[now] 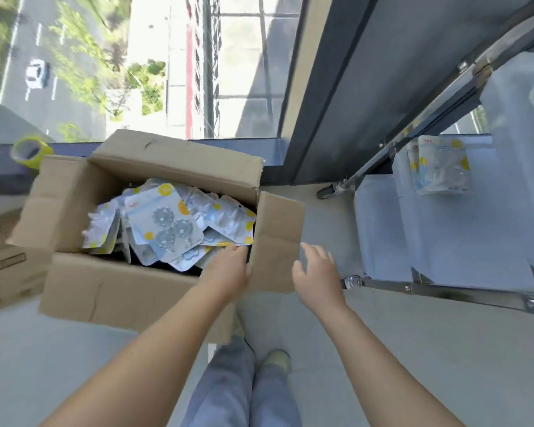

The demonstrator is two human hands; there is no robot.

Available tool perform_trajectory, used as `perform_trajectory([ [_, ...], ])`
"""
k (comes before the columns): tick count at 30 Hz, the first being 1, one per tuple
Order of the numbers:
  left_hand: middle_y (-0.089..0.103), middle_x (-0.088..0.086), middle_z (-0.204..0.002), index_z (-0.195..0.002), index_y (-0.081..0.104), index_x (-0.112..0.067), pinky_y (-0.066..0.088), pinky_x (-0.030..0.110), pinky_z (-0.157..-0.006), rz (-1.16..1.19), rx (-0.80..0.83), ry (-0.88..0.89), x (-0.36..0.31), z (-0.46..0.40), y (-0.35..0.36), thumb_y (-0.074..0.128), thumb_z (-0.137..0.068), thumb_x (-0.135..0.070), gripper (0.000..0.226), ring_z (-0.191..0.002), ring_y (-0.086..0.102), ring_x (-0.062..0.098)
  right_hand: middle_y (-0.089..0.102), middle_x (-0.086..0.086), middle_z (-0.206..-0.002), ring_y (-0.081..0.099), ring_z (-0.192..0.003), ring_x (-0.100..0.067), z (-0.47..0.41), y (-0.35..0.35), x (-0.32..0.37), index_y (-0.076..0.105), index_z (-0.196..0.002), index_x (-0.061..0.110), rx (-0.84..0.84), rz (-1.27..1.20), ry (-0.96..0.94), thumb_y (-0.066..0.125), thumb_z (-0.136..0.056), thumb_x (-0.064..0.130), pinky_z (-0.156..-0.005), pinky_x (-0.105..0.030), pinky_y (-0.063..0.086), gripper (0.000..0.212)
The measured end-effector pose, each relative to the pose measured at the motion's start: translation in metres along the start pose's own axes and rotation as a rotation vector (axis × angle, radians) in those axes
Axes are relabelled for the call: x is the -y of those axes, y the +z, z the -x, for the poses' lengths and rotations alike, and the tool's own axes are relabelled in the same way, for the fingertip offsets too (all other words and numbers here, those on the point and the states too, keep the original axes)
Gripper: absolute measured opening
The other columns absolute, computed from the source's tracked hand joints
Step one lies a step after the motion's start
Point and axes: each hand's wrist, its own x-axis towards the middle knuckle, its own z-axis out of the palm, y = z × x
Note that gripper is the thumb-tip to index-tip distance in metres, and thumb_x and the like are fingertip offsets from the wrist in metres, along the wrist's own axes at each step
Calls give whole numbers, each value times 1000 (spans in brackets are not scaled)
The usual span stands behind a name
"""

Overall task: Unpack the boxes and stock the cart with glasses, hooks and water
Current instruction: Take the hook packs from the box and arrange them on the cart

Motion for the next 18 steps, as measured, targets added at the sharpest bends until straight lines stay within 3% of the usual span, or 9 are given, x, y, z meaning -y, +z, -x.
perform_trajectory([
  [5, 50, 10, -123, -121, 48, -7, 38, 33, -91, 51, -32, -102, 54, 34, -9, 37, -100, -28, 32, -116, 46, 26, 45, -11, -135, 35, -125, -26, 18, 30, 55, 44, -134, 4, 169, 50, -113, 40, -95, 12, -100, -25, 23, 40],
  [11, 54, 13, -115, -113, 52, -5, 38, 35, -87, 146, -33, -166, 108, 33, -20, 40, -99, -23, 27, -110, 50, 29, 53, -9, -119, 46, -115, -24, 3, 77, 108, 54, -121, 5, 230, -59, -68, 44, -94, 14, -94, -29, 34, 31],
  [13, 55, 11, -102, -102, 54, -4, 39, 36, -79, 223, -18, -200, 133, 21, -23, 40, -98, -21, 22, -101, 52, 31, 55, -2, -95, 51, -93, -20, -11, 93, 121, 60, -101, 9, 230, -199, 70, 45, -92, 15, -78, -29, 38, 18],
  [15, 54, 9, -96, -93, 53, -5, 38, 35, -75, 268, -2, -229, 155, 4, -26, 39, -97, -19, 20, -96, 51, 32, 47, -1, -74, 43, -71, -18, -31, 109, 135, 52, -78, 13, 210, -418, 285, 45, -91, 16, -65, -28, 33, 15],
  [18, 53, 12, -124, -121, 53, -6, 39, 34, -87, 296, 23, -215, 182, -25, -27, 39, -98, -20, 30, -113, 50, 29, 52, -12, -78, 47, -71, -20, -65, 140, 151, 52, -76, 8, 162, -757, 582, 47, -92, 18, -64, -30, 41, 20],
])
